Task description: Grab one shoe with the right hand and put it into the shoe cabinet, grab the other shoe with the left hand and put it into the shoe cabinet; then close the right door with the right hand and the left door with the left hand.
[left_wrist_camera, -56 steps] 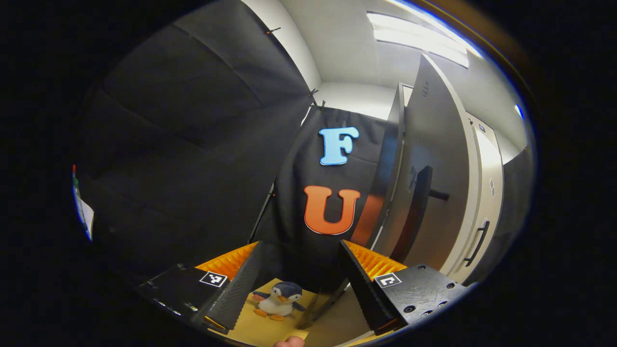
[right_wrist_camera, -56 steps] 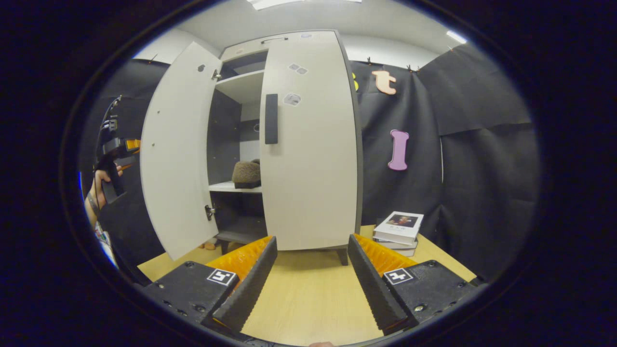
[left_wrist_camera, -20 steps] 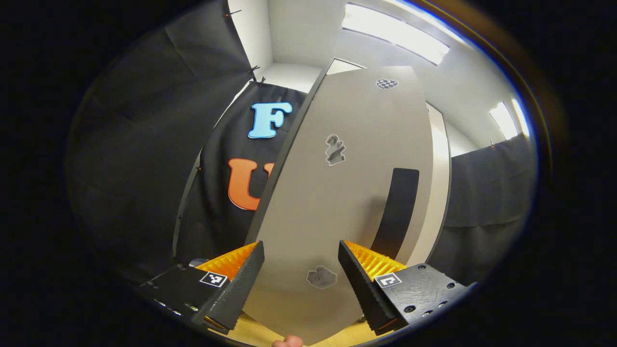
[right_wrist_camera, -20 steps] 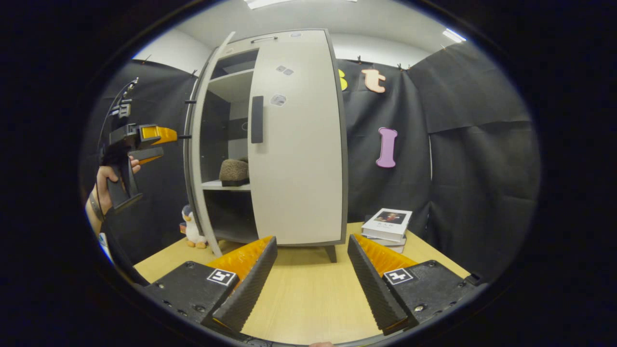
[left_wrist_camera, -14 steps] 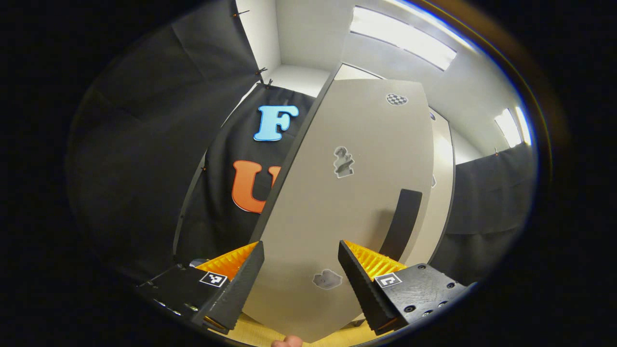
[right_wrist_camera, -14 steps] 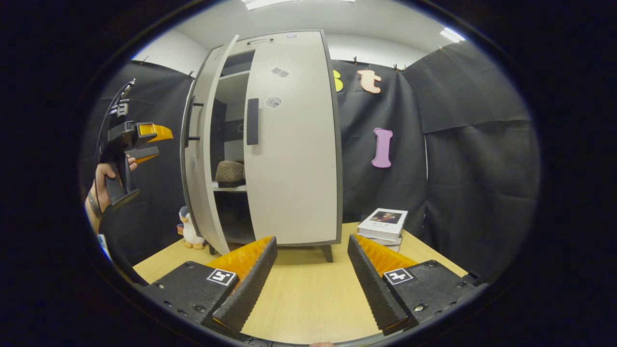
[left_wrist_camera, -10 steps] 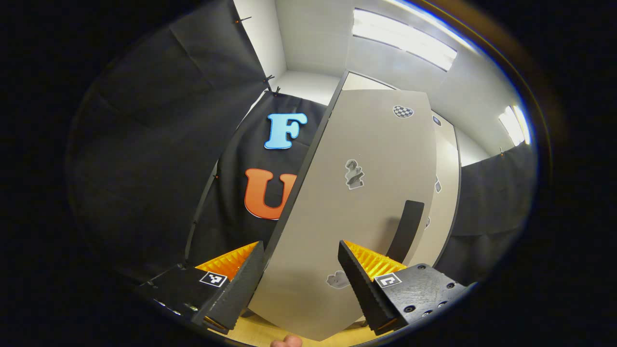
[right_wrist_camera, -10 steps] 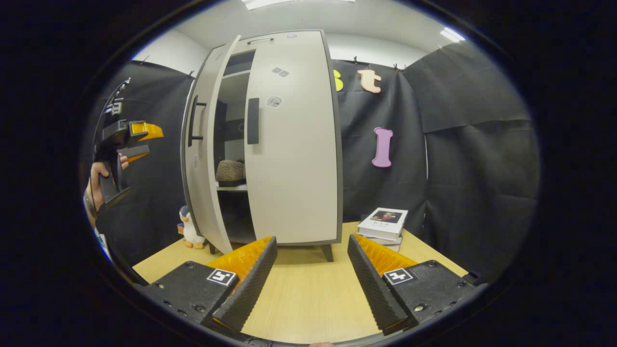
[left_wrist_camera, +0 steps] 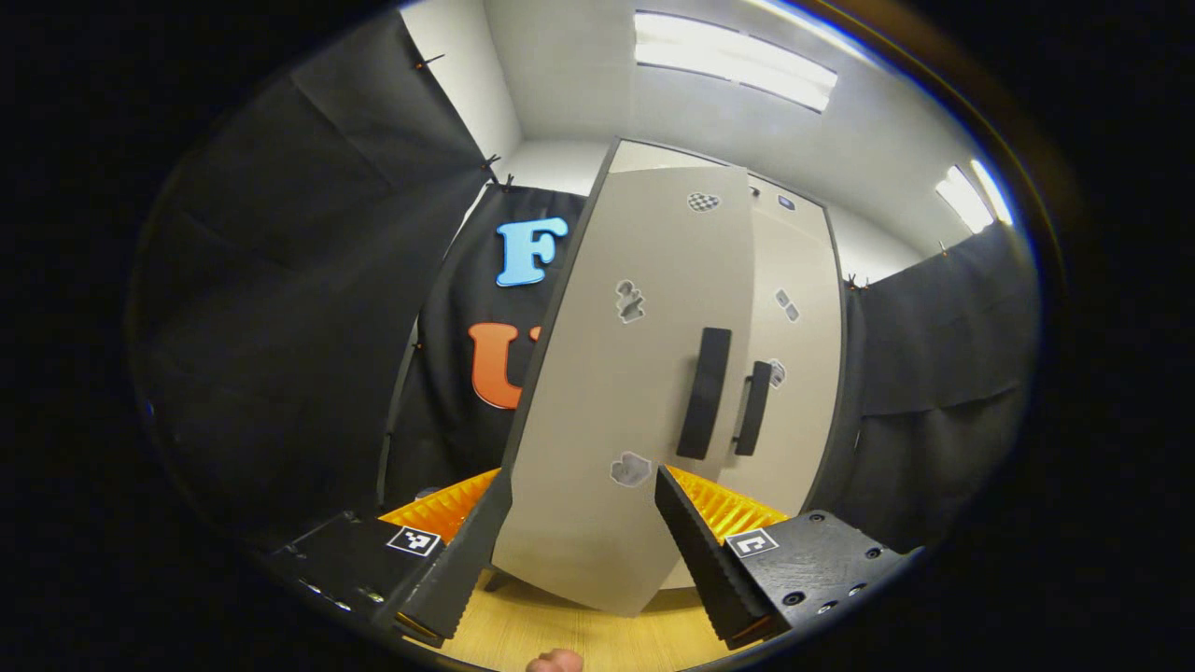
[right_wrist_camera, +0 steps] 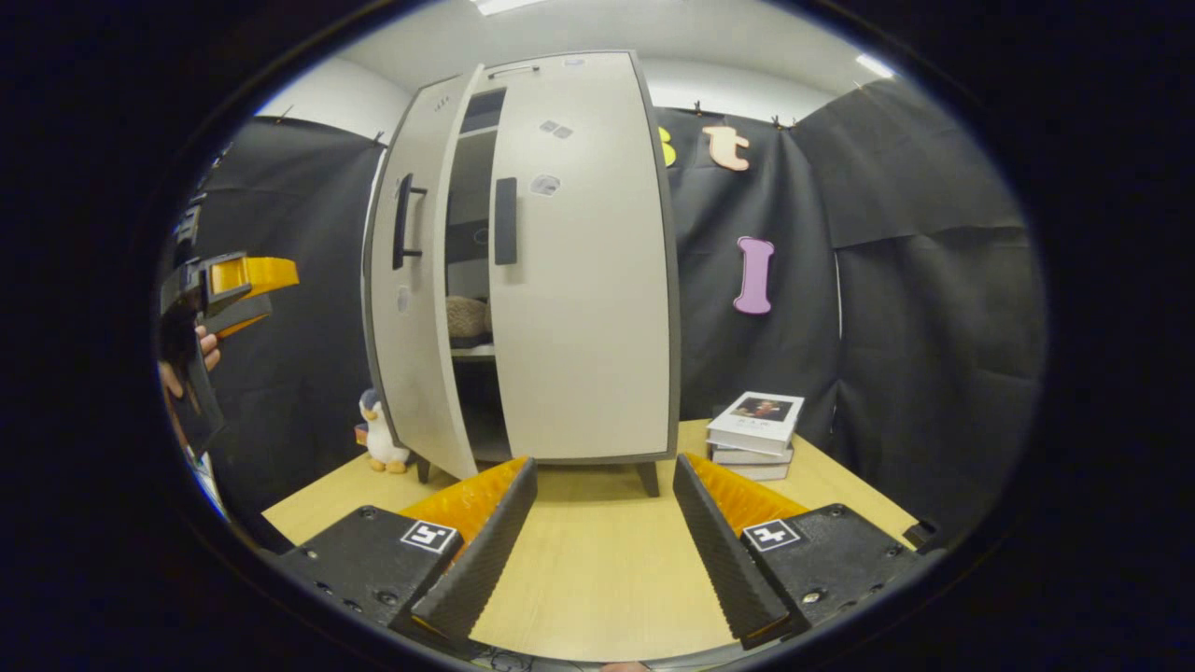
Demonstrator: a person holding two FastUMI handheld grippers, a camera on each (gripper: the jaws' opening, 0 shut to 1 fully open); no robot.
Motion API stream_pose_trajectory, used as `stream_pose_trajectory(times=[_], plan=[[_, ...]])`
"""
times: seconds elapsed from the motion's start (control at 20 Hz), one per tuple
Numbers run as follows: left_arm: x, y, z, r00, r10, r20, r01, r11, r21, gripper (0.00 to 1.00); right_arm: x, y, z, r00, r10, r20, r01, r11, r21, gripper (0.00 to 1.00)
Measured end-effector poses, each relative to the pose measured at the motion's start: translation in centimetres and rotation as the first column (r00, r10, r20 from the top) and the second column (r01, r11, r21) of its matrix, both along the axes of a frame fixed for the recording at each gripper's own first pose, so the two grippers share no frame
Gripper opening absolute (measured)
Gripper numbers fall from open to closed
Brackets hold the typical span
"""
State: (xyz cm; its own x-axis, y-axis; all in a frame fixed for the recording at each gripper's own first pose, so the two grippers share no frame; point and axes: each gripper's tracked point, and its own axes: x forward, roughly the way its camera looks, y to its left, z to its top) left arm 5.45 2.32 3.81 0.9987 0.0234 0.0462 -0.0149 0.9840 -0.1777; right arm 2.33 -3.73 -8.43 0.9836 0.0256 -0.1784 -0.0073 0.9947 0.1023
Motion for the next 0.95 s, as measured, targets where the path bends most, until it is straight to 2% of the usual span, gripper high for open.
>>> stream_pose_trajectory(times=[0.15,0.3,0.5,0.6,0.95], plan=[[-0.7,-3.0,-1.5,0.999,-0.046,-0.020,0.047,0.999,0.027,0.95,-0.3,0.1,-0.3,1.000,0.003,-0.004,-0.003,1.000,0.007,0.97],[-1.6,-4.9,-2.9,0.997,-0.070,-0.037,0.070,0.997,0.015,0.95,-0.7,0.0,-0.7,1.000,-0.001,-0.008,0.001,1.000,0.014,0.96],[-2.6,-6.0,-4.9,0.996,-0.058,-0.067,0.061,0.997,0.053,0.94,-1.2,-0.7,-1.3,1.000,-0.020,-0.011,0.020,1.000,0.018,0.97],[-2.8,-6.3,-6.4,0.994,-0.075,-0.083,0.080,0.995,0.054,0.95,-1.2,-1.2,-1.4,0.999,-0.031,-0.011,0.031,0.999,0.023,0.97],[-4.2,-6.8,-8.8,0.989,-0.059,-0.136,0.066,0.996,0.052,0.95,-0.9,-1.8,-1.1,0.999,-0.040,-0.007,0.040,0.998,0.042,0.97]])
